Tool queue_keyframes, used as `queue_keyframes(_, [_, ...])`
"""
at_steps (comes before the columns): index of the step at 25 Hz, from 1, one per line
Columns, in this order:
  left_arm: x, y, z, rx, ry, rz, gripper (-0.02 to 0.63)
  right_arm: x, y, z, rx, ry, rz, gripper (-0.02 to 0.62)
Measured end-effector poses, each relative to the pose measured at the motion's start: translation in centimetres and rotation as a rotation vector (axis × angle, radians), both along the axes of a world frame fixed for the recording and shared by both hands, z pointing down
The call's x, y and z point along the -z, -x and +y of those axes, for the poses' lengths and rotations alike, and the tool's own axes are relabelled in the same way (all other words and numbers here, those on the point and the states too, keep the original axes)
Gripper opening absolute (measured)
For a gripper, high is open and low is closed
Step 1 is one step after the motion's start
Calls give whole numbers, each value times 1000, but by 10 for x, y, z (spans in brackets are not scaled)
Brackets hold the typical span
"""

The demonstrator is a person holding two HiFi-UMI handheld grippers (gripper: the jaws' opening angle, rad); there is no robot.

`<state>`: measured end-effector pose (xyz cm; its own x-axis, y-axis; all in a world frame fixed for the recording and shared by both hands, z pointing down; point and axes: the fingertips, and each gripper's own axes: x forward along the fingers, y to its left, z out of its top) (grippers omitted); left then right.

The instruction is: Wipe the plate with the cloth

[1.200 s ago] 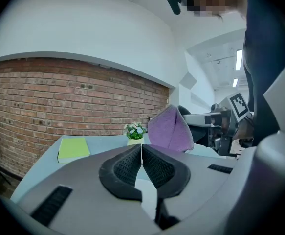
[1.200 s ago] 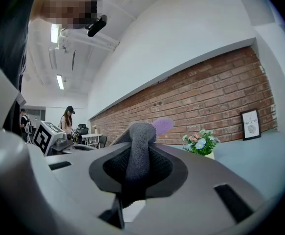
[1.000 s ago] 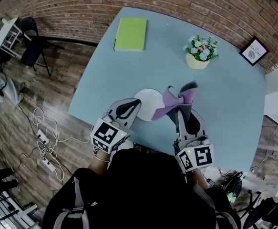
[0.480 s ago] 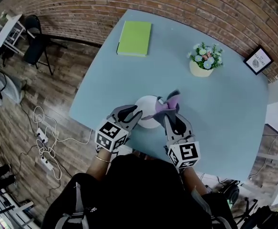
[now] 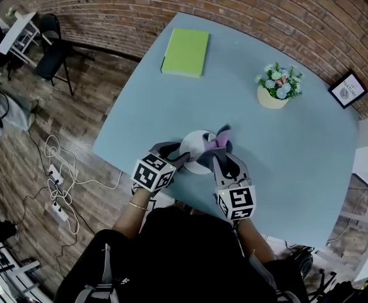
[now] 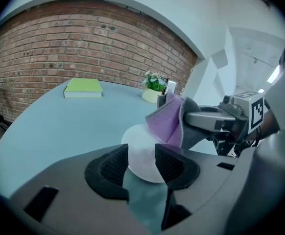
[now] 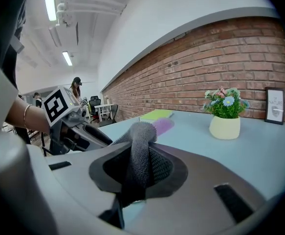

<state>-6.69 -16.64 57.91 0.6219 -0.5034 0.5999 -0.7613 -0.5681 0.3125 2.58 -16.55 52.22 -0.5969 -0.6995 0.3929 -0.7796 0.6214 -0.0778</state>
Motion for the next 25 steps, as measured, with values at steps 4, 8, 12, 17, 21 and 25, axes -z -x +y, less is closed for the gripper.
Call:
queue_keyframes(4, [-14, -1, 0, -5, 53, -34, 173, -12, 6, -3, 19, 10, 29, 61])
queue_keyframes(8, [-21, 0, -2, 2, 94, -60, 176, -19, 7, -5, 25, 22, 65, 61])
queue_keyframes(12, [-30, 3, -5, 8, 141, -99, 179, -31, 7, -9, 24, 33, 124, 61])
queue_keyframes(17, [-40, 6, -9, -2, 187, -134, 179, -46, 11, -13, 40, 57, 193, 61])
queue_keyframes(21, [-42, 5, -10, -13, 212, -132, 179, -58, 10, -15, 48, 78, 252, 61])
queue_keyframes(25, [-39, 5, -12, -19, 217, -133, 179, -69, 11, -15, 77, 101, 309, 61])
